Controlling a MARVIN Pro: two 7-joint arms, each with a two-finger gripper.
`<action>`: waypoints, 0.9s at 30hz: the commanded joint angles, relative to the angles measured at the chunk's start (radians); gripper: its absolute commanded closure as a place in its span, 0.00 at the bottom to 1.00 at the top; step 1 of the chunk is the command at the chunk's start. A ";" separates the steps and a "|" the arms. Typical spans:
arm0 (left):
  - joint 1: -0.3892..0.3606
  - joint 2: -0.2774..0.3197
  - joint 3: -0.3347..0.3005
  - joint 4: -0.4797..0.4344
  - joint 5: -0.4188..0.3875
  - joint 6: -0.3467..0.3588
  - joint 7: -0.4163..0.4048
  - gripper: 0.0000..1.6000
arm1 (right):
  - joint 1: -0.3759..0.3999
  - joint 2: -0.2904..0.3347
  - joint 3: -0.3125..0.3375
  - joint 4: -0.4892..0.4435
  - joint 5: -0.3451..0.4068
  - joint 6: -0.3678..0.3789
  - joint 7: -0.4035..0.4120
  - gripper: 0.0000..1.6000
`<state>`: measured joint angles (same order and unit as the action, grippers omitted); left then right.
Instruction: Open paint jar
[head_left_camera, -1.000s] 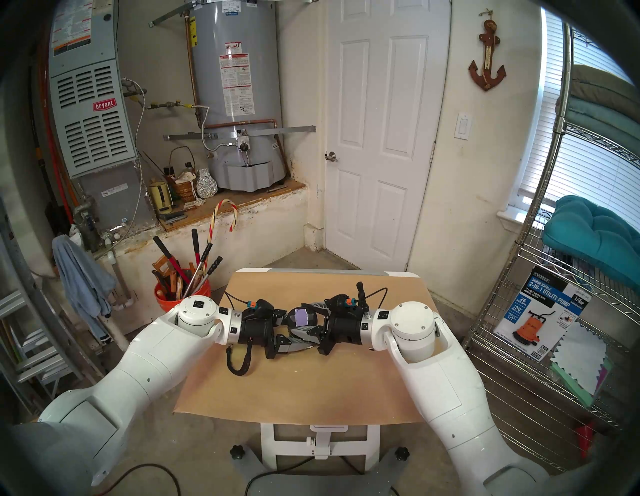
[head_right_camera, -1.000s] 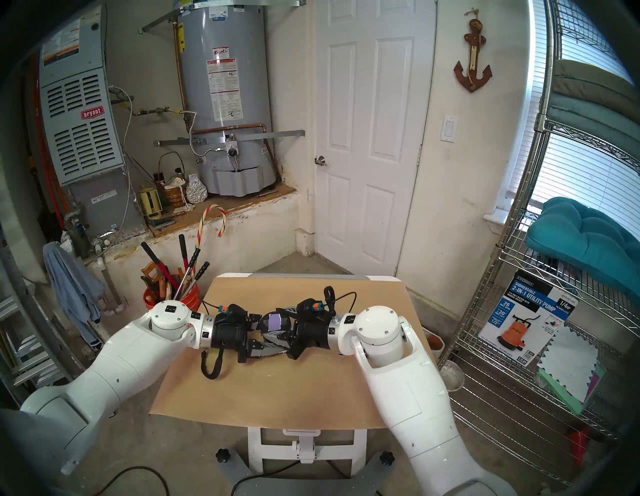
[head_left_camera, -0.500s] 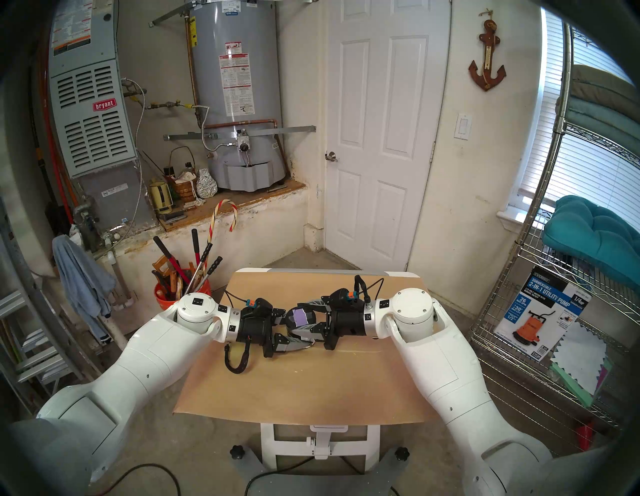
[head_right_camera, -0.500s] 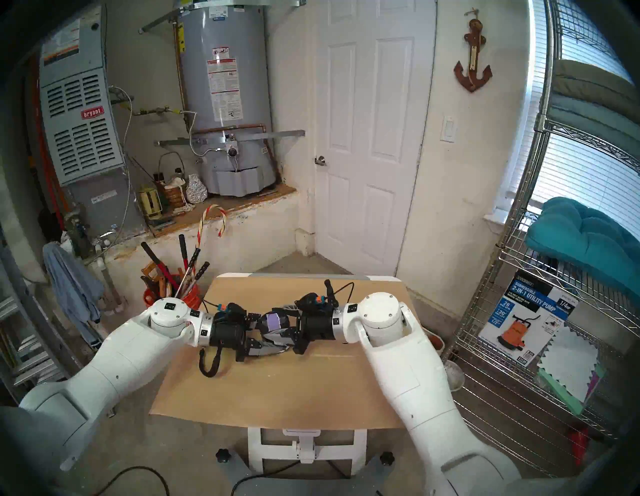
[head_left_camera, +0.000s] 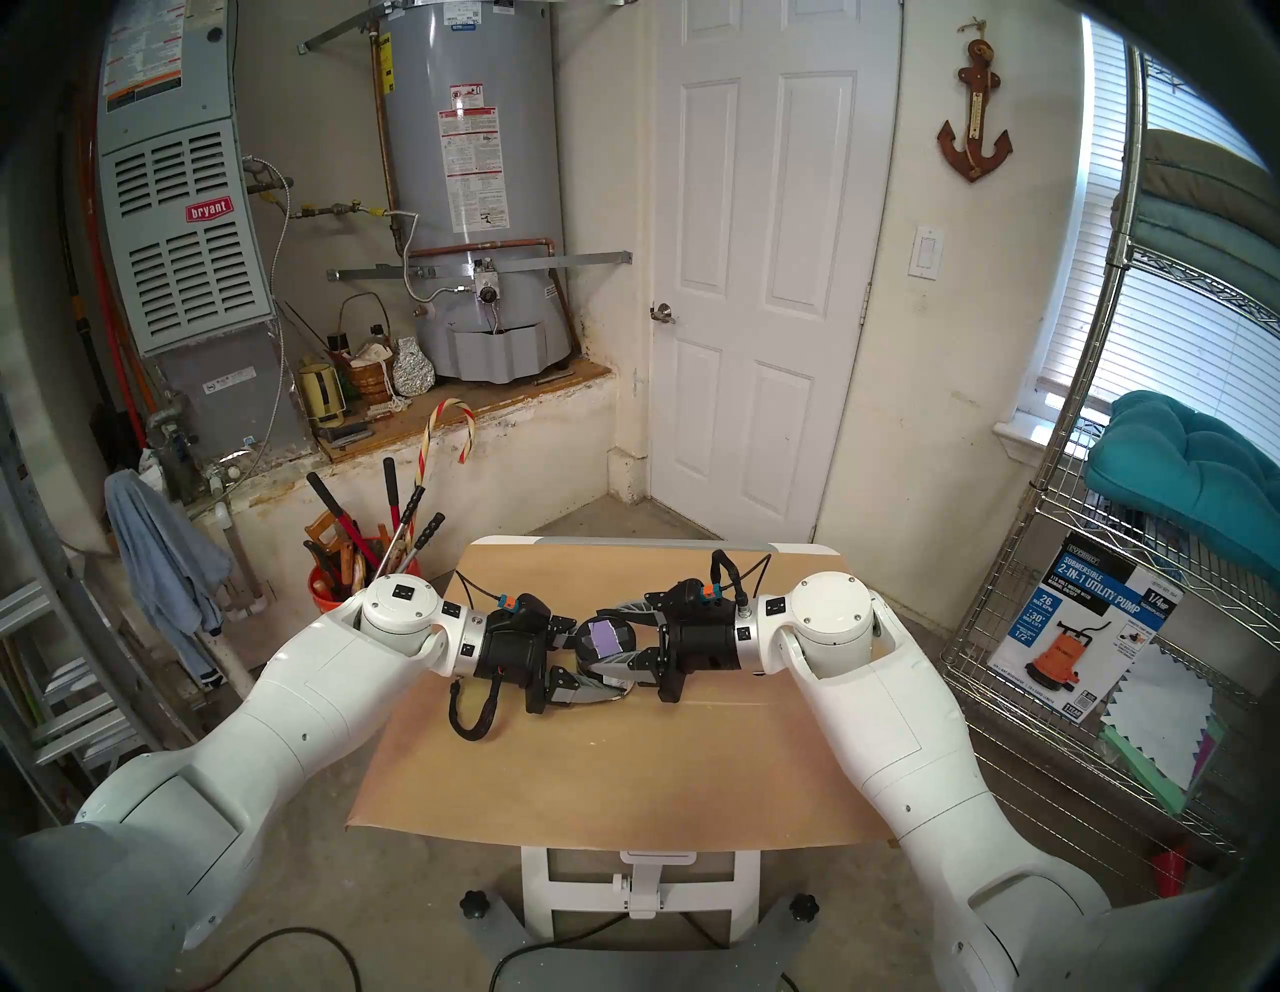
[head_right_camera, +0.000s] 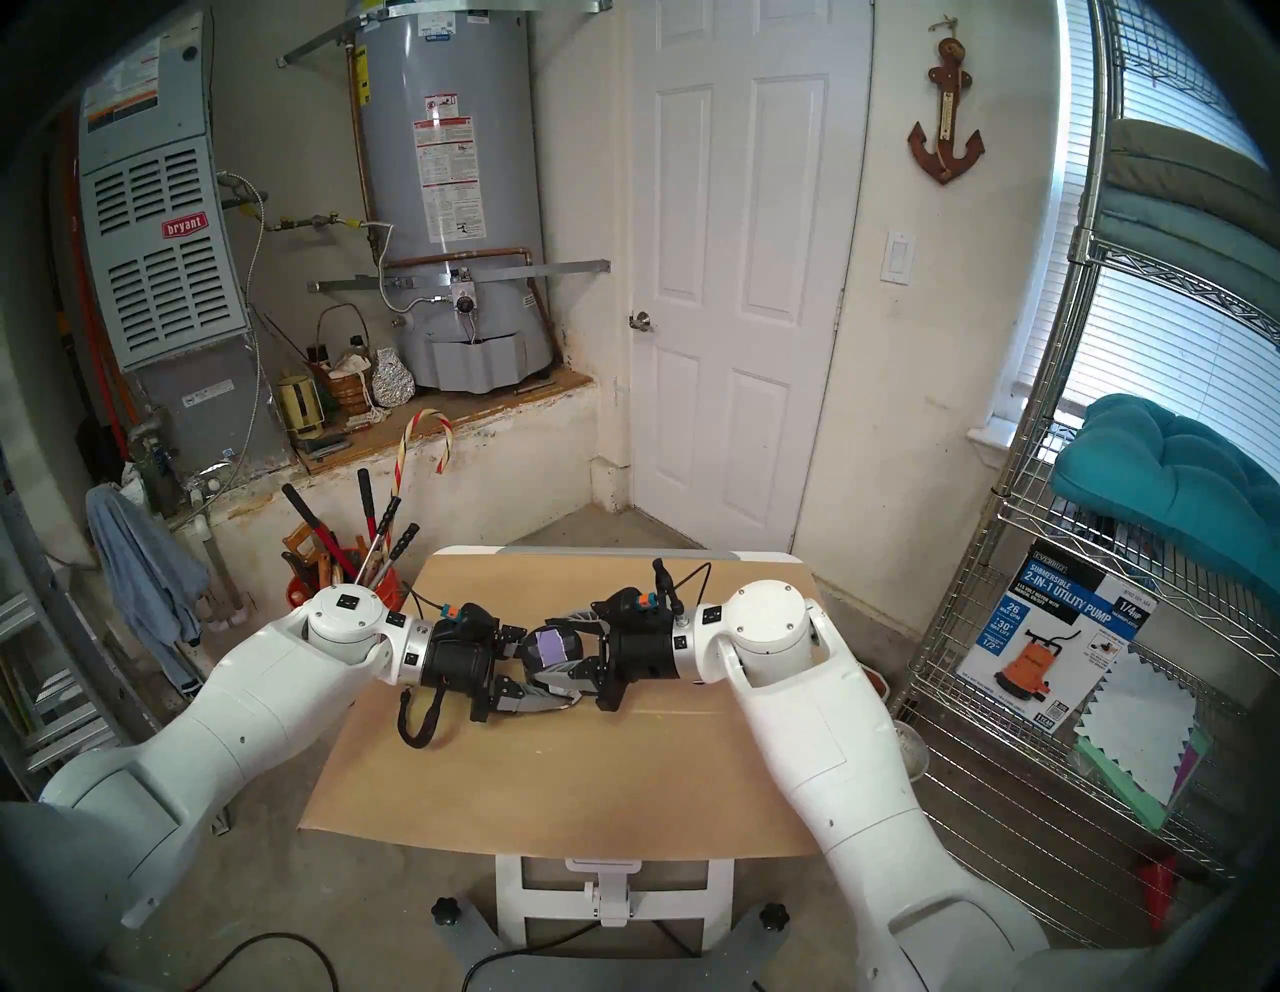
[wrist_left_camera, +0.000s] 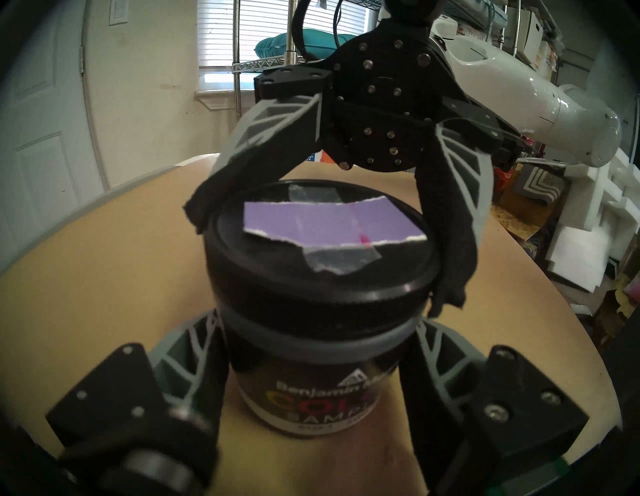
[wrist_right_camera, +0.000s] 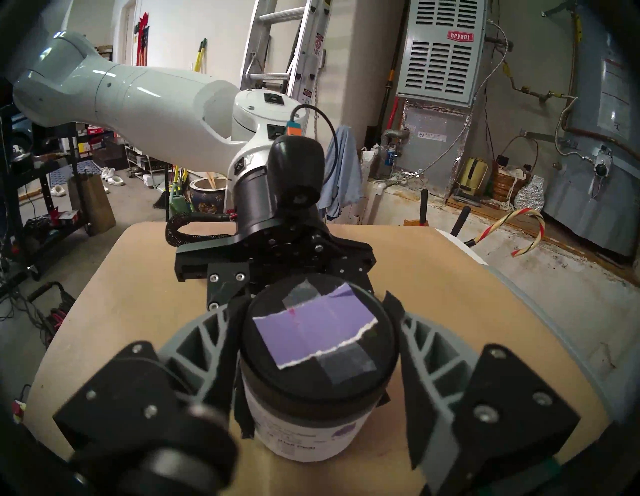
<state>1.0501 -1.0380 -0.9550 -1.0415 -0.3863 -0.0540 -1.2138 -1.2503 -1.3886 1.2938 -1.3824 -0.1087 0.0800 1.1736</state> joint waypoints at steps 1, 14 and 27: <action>-0.017 -0.008 0.009 0.008 -0.001 0.001 -0.028 1.00 | 0.048 -0.017 -0.026 0.005 -0.001 -0.044 0.026 0.75; -0.040 -0.011 0.020 0.034 0.004 -0.009 -0.062 1.00 | 0.113 -0.013 -0.044 0.070 -0.003 -0.079 0.097 0.70; -0.052 -0.022 0.028 0.061 -0.001 -0.018 -0.071 1.00 | 0.081 -0.055 0.104 0.043 0.151 0.131 0.119 0.00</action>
<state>1.0012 -1.0532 -0.9291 -0.9805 -0.3841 -0.0709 -1.2766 -1.1668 -1.4015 1.3183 -1.2998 -0.0592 0.1039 1.2829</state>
